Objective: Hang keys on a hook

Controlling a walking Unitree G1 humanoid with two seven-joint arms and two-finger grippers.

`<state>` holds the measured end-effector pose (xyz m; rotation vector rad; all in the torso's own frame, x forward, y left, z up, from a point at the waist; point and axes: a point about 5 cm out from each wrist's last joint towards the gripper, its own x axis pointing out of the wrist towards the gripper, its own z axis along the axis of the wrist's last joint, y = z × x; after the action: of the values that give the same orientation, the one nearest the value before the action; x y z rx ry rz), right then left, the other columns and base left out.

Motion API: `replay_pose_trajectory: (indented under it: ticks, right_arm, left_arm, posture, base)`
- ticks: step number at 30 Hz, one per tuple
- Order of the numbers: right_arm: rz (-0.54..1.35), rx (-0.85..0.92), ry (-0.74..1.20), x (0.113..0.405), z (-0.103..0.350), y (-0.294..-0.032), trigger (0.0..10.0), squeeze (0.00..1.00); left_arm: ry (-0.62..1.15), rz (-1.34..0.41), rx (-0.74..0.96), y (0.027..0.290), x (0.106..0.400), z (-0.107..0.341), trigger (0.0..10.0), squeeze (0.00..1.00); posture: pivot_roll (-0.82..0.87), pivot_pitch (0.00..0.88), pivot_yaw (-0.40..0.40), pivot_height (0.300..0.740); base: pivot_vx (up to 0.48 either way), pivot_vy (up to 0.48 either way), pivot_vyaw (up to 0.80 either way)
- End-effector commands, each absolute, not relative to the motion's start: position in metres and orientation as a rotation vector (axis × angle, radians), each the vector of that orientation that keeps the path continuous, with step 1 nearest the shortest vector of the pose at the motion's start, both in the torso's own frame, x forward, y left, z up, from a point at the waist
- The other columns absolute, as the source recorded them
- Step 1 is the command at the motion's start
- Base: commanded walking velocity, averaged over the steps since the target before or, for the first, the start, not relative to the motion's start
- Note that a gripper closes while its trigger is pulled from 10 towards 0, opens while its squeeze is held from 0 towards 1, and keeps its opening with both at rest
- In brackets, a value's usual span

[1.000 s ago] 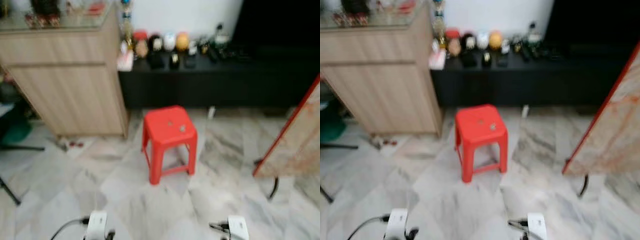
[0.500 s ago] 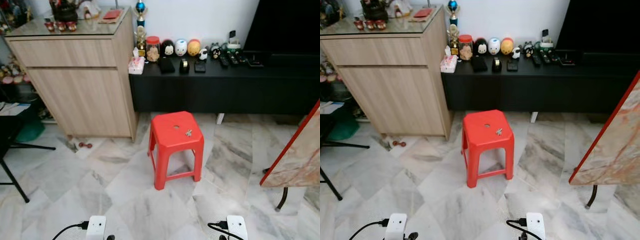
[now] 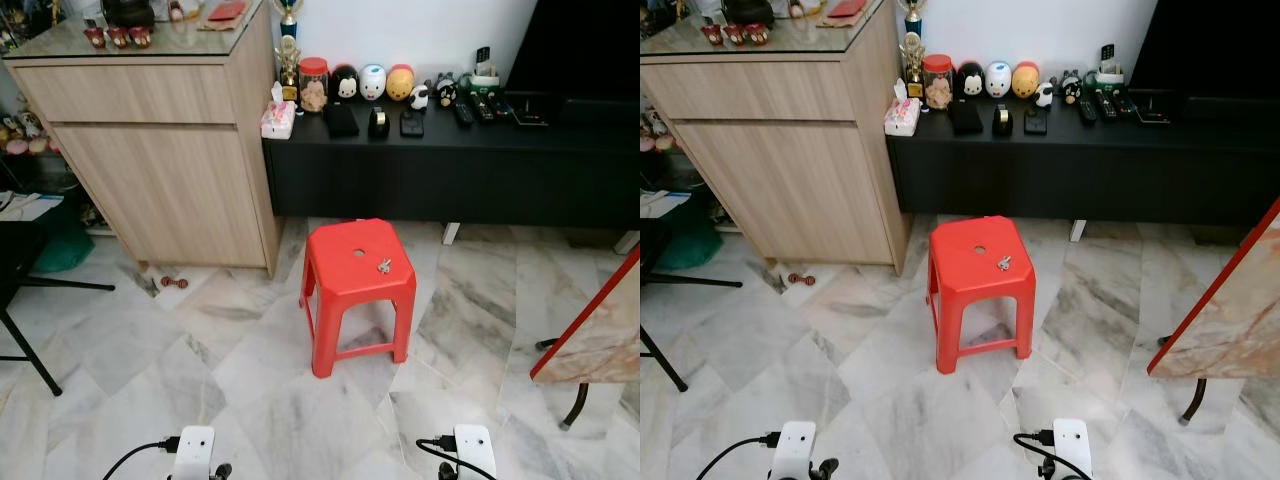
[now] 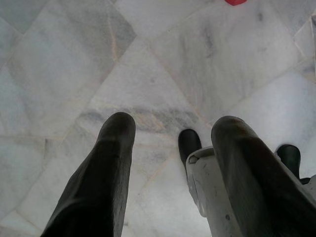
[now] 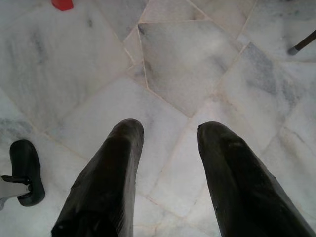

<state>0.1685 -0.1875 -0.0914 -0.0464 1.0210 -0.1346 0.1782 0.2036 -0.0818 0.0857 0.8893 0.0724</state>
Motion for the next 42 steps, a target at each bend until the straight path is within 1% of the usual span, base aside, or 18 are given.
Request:
replay_pose_trajectory:
  ticks: [1, 4, 12, 34, 42]
  right_arm:
    - [-0.135, -0.033, 1.010, 0.1708, -0.0906, -0.1852, 10.0, 0.00]
    - [-0.135, -0.031, 1.007, 0.1717, -0.0904, -0.1837, 10.0, 0.00]
    - [-0.138, -0.025, 0.996, 0.1742, -0.0892, -0.1835, 10.0, 0.00]
    - [-0.142, -0.019, 1.002, 0.1712, -0.0903, -0.1859, 10.0, 0.00]
    - [-0.113, -0.033, 0.988, 0.1714, -0.0900, -0.1843, 10.0, 0.00]
  left_arm:
    - [0.926, 0.070, 0.091, 0.2048, 0.1705, -0.0857, 10.0, 0.00]
    - [0.925, 0.070, 0.091, 0.2049, 0.1706, -0.0856, 10.0, 0.00]
    - [0.922, 0.072, 0.091, 0.2056, 0.1713, -0.0851, 10.0, 0.00]
    - [0.921, 0.076, 0.091, 0.2062, 0.1722, -0.0847, 10.0, 0.00]
    - [0.921, 0.075, 0.092, 0.2060, 0.1721, -0.0848, 10.0, 0.00]
  posture:
    - [-0.01, 0.000, -0.007, 0.740]
    - [-0.01, 0.000, -0.006, 0.740]
    - [-0.02, 0.000, -0.006, 0.740]
    - [-0.01, 0.000, -0.008, 0.740]
    - [-0.01, 0.000, -0.009, 0.740]
  base:
    - [0.000, 0.000, 0.00]
    - [0.000, 0.000, 0.00]
    - [0.253, 0.000, 0.00]
    - [0.295, 0.000, 0.00]
    - [0.292, 0.000, 0.00]
